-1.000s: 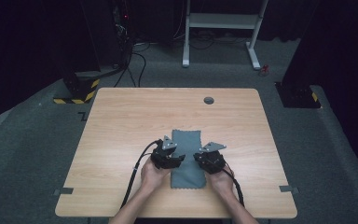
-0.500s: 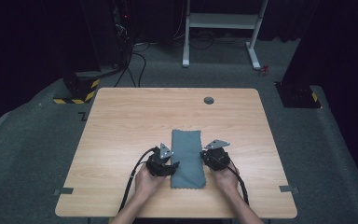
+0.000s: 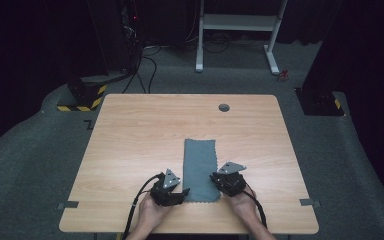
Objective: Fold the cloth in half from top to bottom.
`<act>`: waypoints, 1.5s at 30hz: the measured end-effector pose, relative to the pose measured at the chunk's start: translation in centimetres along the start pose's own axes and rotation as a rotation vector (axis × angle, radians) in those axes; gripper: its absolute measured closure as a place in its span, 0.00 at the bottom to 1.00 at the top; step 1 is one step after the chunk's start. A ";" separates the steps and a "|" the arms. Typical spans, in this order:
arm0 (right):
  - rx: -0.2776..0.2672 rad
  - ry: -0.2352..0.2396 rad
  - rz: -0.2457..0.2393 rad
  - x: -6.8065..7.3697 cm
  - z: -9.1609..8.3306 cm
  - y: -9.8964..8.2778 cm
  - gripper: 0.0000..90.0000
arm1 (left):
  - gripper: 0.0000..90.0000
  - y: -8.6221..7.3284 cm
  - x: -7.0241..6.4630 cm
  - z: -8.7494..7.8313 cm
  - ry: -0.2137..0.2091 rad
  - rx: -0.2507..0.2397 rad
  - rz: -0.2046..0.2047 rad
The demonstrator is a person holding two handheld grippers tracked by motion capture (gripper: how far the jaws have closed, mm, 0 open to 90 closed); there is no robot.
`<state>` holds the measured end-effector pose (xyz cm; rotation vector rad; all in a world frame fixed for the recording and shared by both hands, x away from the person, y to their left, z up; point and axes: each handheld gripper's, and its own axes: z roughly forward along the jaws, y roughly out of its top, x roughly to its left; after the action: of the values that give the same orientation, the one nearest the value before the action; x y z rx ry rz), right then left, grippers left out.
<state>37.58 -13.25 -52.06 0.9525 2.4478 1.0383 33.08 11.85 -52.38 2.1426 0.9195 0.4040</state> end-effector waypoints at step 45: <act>-0.022 -0.024 0.085 -3.1 1.3 3.1 0.95 | 0.52 5.5 6.1 3.1 0.032 -0.062 -0.092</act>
<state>41.86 -13.11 -50.60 1.0633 2.3901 1.0731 41.62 12.12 -50.35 2.0345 1.0072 0.4160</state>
